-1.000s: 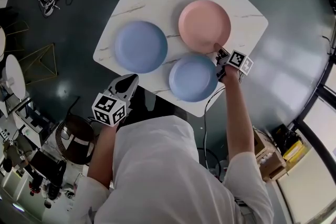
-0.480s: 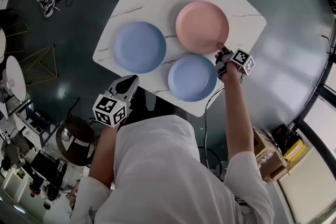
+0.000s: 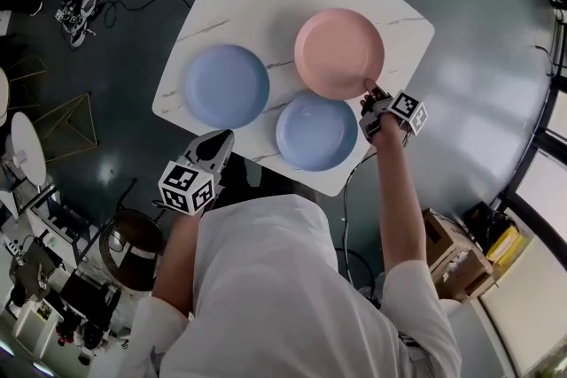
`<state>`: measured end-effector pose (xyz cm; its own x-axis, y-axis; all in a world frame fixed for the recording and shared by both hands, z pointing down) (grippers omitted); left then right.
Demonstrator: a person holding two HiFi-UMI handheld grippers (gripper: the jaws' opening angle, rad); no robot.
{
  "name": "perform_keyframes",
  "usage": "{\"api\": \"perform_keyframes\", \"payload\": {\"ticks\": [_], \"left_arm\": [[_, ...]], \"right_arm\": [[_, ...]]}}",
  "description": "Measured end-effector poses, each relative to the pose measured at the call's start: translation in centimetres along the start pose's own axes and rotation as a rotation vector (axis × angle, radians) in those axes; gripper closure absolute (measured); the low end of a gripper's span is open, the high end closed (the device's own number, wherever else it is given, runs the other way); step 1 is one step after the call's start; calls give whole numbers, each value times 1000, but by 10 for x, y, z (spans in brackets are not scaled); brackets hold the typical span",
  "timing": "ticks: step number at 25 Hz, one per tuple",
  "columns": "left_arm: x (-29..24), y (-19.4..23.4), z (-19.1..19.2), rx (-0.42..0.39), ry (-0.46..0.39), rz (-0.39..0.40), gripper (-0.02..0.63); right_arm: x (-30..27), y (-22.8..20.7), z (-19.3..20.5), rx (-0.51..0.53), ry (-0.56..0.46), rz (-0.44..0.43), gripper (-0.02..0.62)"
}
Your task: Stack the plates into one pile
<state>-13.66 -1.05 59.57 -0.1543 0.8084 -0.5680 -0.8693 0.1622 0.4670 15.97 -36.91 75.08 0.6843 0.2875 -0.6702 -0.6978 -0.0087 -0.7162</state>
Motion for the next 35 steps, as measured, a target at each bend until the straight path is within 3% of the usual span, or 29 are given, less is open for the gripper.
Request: {"api": "perform_keyframes", "payload": {"ticks": [16,35], "left_arm": [[-9,-26,-13,-89,18,63,592],[-6,-36,3,-105,61,106,591]], "right_arm": [[72,-39,42,-61,-21,14,555],[121,-62,110,-57,11,16,554]]}}
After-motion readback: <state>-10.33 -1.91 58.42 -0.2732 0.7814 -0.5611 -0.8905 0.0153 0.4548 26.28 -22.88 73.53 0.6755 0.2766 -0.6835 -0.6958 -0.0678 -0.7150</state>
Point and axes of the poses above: the fingertips, and each gripper's own axes: x backward along the fingers, y to its left, z out of its underside, the point moved 9 cm from there along x, backward along the fingers, and after that the axes turned 7 degrees about -y, right-handed, at the moved point
